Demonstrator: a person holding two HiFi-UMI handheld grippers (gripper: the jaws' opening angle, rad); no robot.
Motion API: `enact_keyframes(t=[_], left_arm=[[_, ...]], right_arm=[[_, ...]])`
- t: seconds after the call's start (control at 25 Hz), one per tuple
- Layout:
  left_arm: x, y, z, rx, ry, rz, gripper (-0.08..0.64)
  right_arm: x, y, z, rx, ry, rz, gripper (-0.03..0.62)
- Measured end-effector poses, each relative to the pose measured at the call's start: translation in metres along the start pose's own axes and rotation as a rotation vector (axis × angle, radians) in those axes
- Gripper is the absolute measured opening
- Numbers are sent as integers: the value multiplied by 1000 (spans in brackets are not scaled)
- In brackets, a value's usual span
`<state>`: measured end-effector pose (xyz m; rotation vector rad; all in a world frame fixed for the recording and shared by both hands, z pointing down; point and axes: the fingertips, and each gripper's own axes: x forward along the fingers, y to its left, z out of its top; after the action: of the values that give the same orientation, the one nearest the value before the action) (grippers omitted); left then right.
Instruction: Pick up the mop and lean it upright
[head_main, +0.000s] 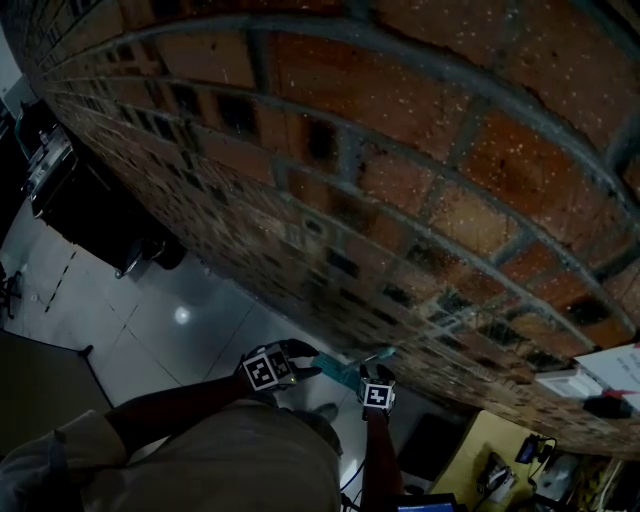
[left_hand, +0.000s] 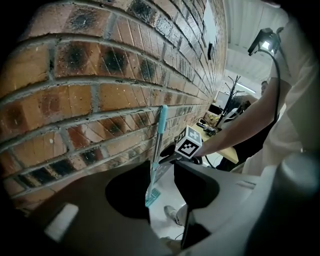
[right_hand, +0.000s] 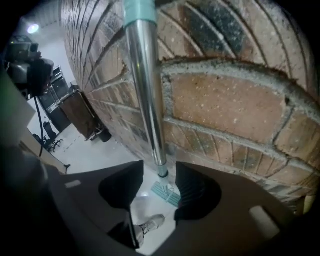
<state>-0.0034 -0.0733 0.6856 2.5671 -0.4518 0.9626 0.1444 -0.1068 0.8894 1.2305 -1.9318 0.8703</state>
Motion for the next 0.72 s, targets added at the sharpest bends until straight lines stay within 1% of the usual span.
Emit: enact_keyframes(t=[0.08,0.2,0.36,0.48,0.6,0.72], left_arm=[[-1,0,7,2,-29,1,169],[-4,5,17,20,-81,28,167],[-10,5,26,20,-106,29,161],[-17,3,37,26,-139,23,156],[-27,3,46,19,-179,23,145],[-39,6,52,15,-216,30,134]], right_arm=[[-17,-5,8,7,-43,-24,207],[-51,-4,25,20,-119,-36,207],[-92,-3,40,48,-235,-44,207],[-134,1,58,56,-330,-57,204],[-180,8,77,69,-450,-68,193],[-223,11,90,61,-544,-109,169]])
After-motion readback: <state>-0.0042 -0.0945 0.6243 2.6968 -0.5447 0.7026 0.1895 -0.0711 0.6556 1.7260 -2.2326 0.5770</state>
